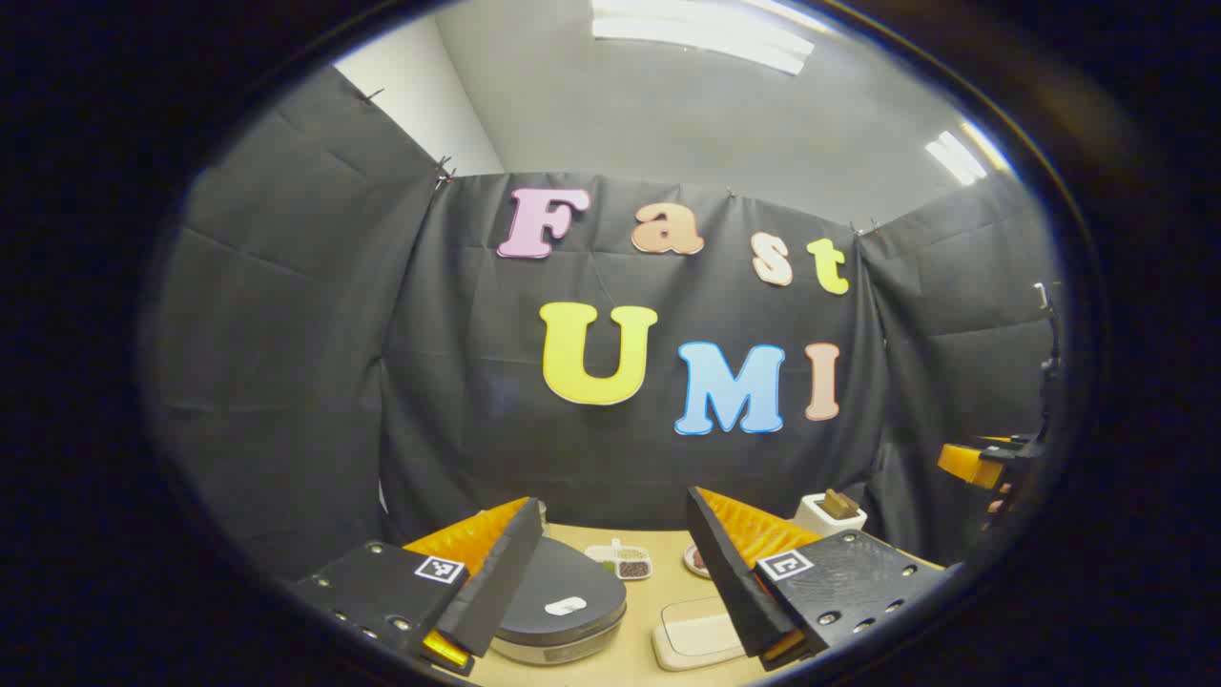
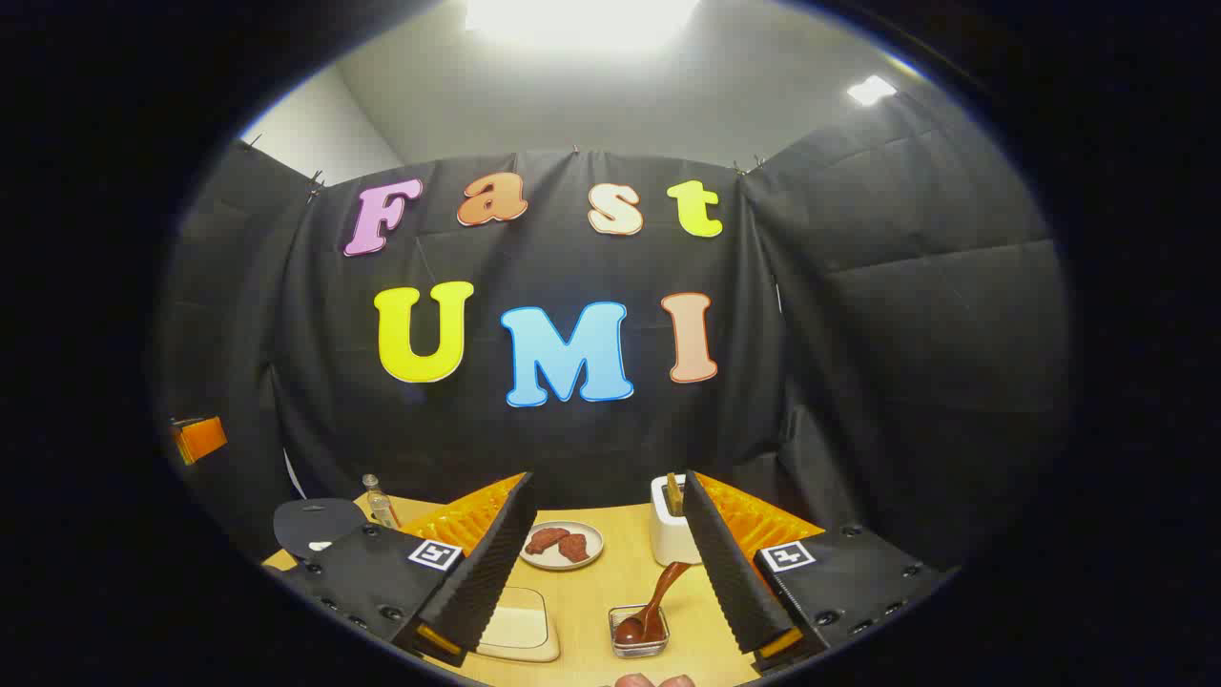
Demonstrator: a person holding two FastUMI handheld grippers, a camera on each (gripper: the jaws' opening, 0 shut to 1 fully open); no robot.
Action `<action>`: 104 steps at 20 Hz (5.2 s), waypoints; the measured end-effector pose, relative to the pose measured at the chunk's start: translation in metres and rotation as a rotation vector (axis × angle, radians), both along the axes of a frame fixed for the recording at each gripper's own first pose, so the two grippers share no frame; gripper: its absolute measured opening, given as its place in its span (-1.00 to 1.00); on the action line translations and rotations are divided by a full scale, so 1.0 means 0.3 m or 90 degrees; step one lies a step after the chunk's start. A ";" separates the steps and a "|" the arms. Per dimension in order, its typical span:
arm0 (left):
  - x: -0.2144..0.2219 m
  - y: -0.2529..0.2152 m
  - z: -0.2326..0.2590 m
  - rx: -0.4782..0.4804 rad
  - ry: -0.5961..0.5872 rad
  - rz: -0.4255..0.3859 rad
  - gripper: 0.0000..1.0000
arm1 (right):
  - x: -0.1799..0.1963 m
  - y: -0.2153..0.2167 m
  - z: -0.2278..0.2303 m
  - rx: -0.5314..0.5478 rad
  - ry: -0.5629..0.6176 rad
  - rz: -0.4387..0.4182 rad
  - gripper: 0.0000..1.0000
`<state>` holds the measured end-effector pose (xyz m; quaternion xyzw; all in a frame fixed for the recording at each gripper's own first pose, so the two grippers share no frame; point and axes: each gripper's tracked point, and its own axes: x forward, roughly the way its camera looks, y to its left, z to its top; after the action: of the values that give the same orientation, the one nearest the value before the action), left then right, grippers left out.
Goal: Close the left gripper, press the button to open the rice cooker; take a wooden spoon from the chopstick holder with the right hand, scoop a spoonful of rice and pour it into the rice cooker, then put the wooden spoon back into the chopstick holder.
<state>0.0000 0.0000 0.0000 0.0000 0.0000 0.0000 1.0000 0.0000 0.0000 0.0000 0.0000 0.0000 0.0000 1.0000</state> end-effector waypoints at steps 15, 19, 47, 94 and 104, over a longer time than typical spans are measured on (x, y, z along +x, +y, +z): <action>-0.110 -0.036 -0.029 0.016 0.035 0.015 0.92 | 0.032 -0.006 -0.009 -0.002 0.016 0.012 0.94; -0.116 -0.034 -0.004 0.009 0.035 0.043 0.92 | 0.051 -0.013 0.009 -0.011 0.008 0.026 0.94; 0.024 -0.147 -0.235 -0.071 0.230 0.155 -0.95 | 0.190 -0.520 -0.116 0.012 0.046 -0.055 0.95; 0.356 0.173 -0.911 -0.040 0.528 -0.062 -0.93 | -0.042 -0.148 -0.219 0.007 0.132 -0.201 0.87; 0.302 0.263 -0.628 -0.101 0.337 0.164 -0.95 | 0.048 -0.279 -0.234 0.026 0.141 -0.111 0.86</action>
<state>0.0907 0.0789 -0.1885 -0.0780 0.2606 0.1269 0.9539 0.0143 -0.0836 -0.0702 0.0200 0.1105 -0.0870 0.9899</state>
